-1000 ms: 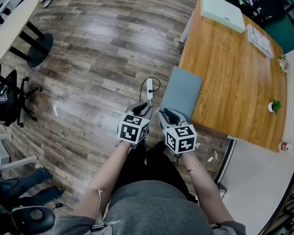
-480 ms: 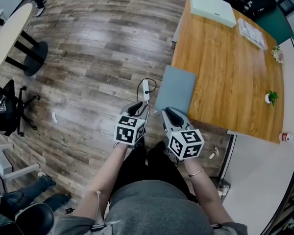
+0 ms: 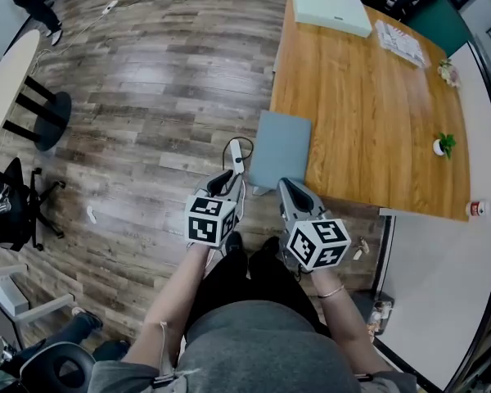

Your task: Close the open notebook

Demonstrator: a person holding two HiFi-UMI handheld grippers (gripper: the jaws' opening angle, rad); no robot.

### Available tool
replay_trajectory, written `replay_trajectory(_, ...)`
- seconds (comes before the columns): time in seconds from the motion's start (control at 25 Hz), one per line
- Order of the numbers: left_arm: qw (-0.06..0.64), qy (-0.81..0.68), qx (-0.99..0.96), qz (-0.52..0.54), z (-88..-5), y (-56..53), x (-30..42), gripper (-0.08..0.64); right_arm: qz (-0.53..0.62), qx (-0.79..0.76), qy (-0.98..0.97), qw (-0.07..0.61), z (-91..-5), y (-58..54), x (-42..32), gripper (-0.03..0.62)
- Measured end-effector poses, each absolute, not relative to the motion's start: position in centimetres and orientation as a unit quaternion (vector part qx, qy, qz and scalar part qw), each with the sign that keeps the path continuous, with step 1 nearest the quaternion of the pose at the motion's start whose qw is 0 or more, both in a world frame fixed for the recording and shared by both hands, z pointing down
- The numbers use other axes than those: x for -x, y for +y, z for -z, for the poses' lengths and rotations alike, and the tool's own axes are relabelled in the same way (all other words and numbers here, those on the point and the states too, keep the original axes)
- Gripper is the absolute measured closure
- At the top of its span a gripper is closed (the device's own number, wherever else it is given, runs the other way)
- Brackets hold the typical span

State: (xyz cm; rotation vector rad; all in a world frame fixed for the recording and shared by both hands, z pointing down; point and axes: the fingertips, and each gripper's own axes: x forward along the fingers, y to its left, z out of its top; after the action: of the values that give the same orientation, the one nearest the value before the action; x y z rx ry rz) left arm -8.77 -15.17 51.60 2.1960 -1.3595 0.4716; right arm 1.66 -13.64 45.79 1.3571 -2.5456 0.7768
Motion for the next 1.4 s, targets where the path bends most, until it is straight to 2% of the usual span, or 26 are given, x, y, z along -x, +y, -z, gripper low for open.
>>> replay_trajectory(0.44,0.218,-0.493,-0.829,-0.149,-48.2,-15.9,7.4,0.506,-0.238,-0.496,-0.834,0.044,-43.4,-13.1,-5.2,0.588)
replay_trajectory(0.88,0.201,-0.486,-0.839,-0.140,-46.4,-16.3,6.4,0.507,-0.218,-0.539,-0.814,0.013,-41.6,-12.6,-9.3,0.589)
replay_trajectory(1.4,0.189,-0.476,-0.848,-0.135,-45.4,-16.4,5.1,0.507,-0.194,-0.578,-0.792,0.032,-41.7,-12.1,-12.3,0.589)
